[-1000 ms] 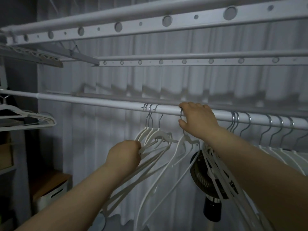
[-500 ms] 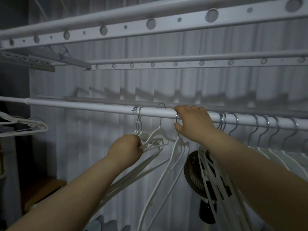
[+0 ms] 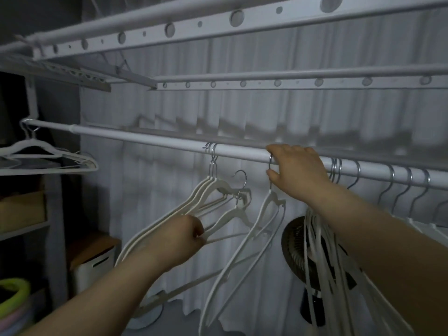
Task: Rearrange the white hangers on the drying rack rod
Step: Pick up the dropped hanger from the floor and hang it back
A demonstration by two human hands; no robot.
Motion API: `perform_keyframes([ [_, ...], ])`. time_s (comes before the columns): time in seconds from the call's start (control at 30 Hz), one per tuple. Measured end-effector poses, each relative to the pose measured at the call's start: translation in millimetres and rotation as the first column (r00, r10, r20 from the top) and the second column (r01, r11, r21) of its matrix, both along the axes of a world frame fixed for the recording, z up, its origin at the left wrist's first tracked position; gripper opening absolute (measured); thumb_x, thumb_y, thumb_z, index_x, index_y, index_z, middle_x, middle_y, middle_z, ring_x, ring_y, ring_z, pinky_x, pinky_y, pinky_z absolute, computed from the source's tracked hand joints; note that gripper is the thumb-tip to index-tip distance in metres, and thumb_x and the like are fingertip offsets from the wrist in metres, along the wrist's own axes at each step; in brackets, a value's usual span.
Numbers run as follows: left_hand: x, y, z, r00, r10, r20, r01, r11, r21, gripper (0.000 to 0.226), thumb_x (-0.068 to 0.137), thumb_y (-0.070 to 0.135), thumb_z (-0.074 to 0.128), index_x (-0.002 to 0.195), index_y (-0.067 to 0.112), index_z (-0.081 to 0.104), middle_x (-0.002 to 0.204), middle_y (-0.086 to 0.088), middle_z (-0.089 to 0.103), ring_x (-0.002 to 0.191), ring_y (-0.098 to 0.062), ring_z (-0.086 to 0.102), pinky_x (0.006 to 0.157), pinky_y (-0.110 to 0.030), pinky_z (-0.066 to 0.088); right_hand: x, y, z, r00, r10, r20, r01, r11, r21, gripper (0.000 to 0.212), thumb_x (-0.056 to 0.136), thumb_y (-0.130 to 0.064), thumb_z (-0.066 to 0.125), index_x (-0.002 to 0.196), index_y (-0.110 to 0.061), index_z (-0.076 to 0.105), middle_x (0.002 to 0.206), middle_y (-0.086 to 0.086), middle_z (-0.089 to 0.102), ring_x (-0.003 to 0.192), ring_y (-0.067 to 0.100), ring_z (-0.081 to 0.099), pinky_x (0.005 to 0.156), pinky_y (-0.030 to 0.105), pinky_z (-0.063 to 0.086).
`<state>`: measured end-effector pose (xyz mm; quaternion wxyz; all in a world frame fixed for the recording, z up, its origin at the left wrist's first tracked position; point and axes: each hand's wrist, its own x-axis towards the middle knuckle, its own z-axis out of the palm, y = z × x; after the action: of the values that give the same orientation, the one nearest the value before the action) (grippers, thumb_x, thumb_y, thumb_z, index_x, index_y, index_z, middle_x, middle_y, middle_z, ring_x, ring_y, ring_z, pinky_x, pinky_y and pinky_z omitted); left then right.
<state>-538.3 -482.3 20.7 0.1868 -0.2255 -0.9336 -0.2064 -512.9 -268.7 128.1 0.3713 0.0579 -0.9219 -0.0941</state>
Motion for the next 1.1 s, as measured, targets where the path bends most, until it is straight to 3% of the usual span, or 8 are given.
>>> perform_keyframes([
  [0.23, 35, -58, -8, 0.998, 0.066, 0.015, -0.065, 0.996, -0.064, 0.020, 0.086, 0.037, 0.055, 0.096, 0.025, 0.067, 0.078, 0.012, 0.053, 0.072, -0.006, 0.050, 0.065, -0.020, 0.038, 8, -27, -2, 1.000, 0.000, -0.007, -0.001, 0.998, -0.066, 0.058, 0.088, -0.028, 0.051, 0.140, -0.014, 0.029, 0.143, 0.009, 0.037, 0.129, 0.026, 0.032, 0.102, 0.034, 0.017],
  [0.37, 58, -98, -10, 0.997, 0.082, 0.014, -0.081, 0.994, -0.068, 0.020, 0.085, 0.039, 0.056, 0.097, 0.027, 0.067, 0.068, 0.014, 0.051, 0.068, -0.007, 0.050, 0.062, -0.023, 0.044, 21, -74, -9, 0.974, 0.226, 0.028, -0.221, 0.969, -0.113, 0.051, 0.087, -0.029, 0.055, 0.133, -0.015, 0.041, 0.135, 0.007, 0.047, 0.124, 0.025, 0.039, 0.099, 0.030, 0.023],
  [0.5, 87, -150, -9, 0.995, 0.004, 0.098, 0.007, 0.994, -0.112, 0.016, 0.084, 0.037, 0.059, 0.093, 0.028, 0.068, 0.072, 0.016, 0.053, 0.069, -0.005, 0.052, 0.060, -0.019, 0.041, 30, -138, -27, 0.816, 0.414, 0.405, -0.282, 0.895, -0.346, 0.042, 0.086, -0.034, 0.058, 0.124, -0.017, 0.052, 0.124, 0.003, 0.057, 0.107, 0.018, 0.055, 0.084, 0.020, 0.036],
  [0.57, 103, -178, -10, 0.987, -0.031, 0.156, 0.052, 0.990, -0.134, 0.014, 0.082, 0.037, 0.062, 0.091, 0.029, 0.069, 0.072, 0.018, 0.053, 0.069, -0.004, 0.053, 0.060, -0.015, 0.040, 37, -164, -34, 0.719, 0.496, 0.486, -0.288, 0.850, -0.441, 0.019, 0.087, -0.032, 0.056, 0.093, -0.016, 0.066, 0.095, 0.000, 0.069, 0.077, 0.009, 0.062, 0.070, 0.016, 0.044],
  [0.67, 122, -217, -14, 0.983, -0.025, 0.180, 0.056, 0.985, -0.166, 0.013, 0.081, 0.036, 0.064, 0.092, 0.032, 0.070, 0.080, 0.015, 0.060, 0.065, 0.000, 0.051, 0.058, -0.010, 0.037, 51, -193, -38, 0.592, 0.603, 0.535, -0.242, 0.766, -0.596, 0.026, 0.087, -0.029, 0.057, 0.063, -0.020, 0.062, 0.049, -0.014, 0.064, 0.042, -0.005, 0.052, 0.041, 0.010, 0.039],
  [0.8, 132, -255, -25, 0.962, 0.009, 0.273, 0.036, 0.987, -0.156, 0.015, 0.082, 0.034, 0.062, 0.093, 0.029, 0.071, 0.093, 0.006, 0.069, 0.081, -0.006, 0.060, 0.075, -0.025, 0.048, 74, -220, -43, 0.493, 0.674, 0.550, -0.141, 0.686, -0.714, 0.030, 0.087, -0.027, 0.057, 0.060, -0.018, 0.060, 0.042, -0.010, 0.058, 0.040, -0.002, 0.050, 0.037, 0.011, 0.036],
  [0.97, 134, -283, -37, 0.895, -0.091, 0.437, 0.100, 0.995, 0.003, 0.012, 0.085, 0.025, 0.060, 0.090, 0.024, 0.072, 0.083, 0.014, 0.064, 0.082, -0.006, 0.058, 0.078, -0.019, 0.043, 102, -241, -50, 0.376, 0.750, 0.544, -0.039, 0.600, -0.799, 0.029, 0.089, -0.023, 0.054, 0.062, -0.013, 0.058, 0.043, -0.008, 0.055, 0.038, 0.004, 0.047, 0.038, 0.014, 0.036],
  [1.1, 132, -284, -43, 0.891, -0.109, 0.441, 0.084, 0.994, 0.076, 0.014, 0.090, 0.020, 0.053, 0.087, 0.025, 0.065, 0.085, 0.011, 0.056, 0.088, -0.012, 0.055, 0.076, -0.016, 0.039, 118, -248, -50, 0.331, 0.815, 0.476, 0.062, 0.485, -0.873, 0.030, 0.090, -0.019, 0.051, 0.061, -0.010, 0.055, 0.043, -0.005, 0.053, 0.034, 0.006, 0.048, 0.036, 0.014, 0.039],
])
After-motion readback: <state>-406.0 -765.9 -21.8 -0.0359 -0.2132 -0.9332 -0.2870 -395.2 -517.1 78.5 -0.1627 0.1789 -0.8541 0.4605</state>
